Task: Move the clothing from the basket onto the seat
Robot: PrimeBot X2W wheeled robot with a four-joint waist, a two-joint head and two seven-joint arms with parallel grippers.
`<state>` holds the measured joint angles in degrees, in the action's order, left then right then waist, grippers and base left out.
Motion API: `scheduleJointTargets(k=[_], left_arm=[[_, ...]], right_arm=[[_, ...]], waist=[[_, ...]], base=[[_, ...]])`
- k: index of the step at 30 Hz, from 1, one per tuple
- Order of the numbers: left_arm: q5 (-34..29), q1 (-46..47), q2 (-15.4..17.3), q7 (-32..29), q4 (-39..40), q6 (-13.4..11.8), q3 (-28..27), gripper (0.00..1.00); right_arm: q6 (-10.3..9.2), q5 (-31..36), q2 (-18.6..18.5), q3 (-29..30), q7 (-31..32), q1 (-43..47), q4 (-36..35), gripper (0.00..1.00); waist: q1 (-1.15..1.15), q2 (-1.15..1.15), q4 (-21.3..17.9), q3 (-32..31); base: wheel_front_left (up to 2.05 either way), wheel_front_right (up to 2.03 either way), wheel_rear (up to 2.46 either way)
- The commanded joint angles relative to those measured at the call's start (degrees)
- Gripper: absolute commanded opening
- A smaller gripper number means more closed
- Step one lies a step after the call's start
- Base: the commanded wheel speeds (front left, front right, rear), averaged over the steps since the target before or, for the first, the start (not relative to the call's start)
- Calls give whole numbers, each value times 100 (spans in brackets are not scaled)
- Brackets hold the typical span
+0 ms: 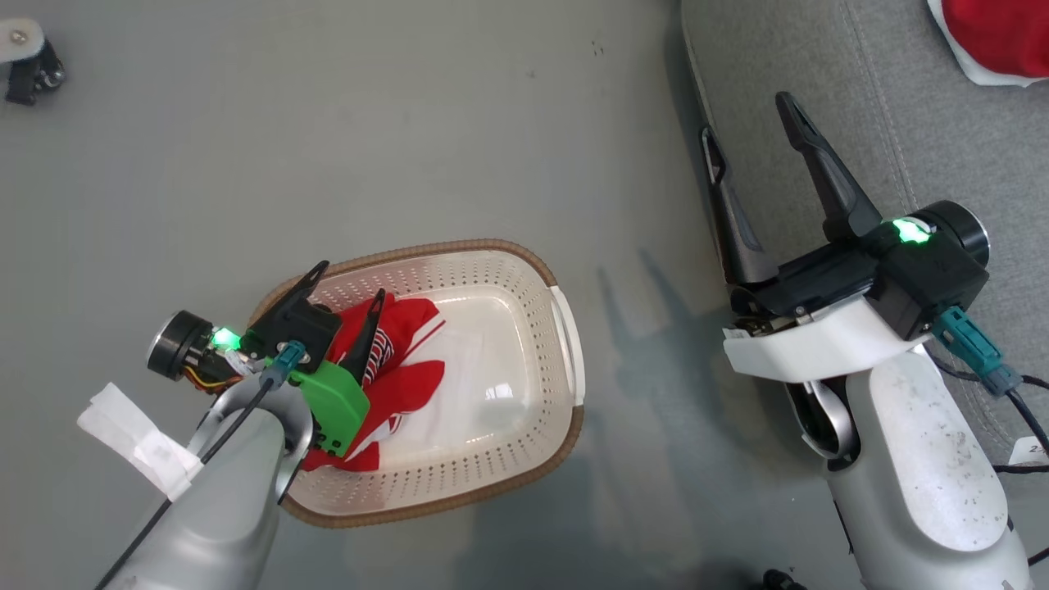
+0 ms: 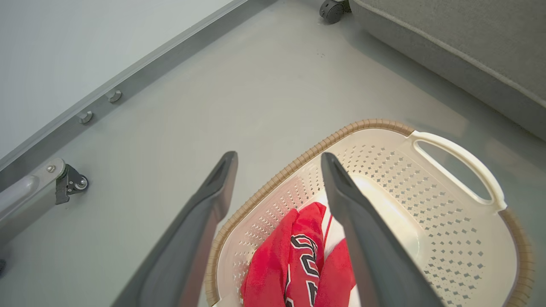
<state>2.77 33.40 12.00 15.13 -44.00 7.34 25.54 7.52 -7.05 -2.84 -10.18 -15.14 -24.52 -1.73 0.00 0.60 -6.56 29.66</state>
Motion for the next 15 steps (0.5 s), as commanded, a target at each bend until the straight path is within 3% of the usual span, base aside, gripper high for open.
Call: scheduleJointTargets(k=[1,15], left_arm=[[-49,188,98,3,-157,21,39,100],[-328,978,240,3,-1783,18,562,100]], right_arm=[[-6,-4,-9,-24,-1,-137,-50,100],[-6,-128,-11,-128,-2,-553,-283,100]], waist=[[0,-60,-326,630],[0,-60,-666,1458]], base=[[0,0,0],[0,0,0]])
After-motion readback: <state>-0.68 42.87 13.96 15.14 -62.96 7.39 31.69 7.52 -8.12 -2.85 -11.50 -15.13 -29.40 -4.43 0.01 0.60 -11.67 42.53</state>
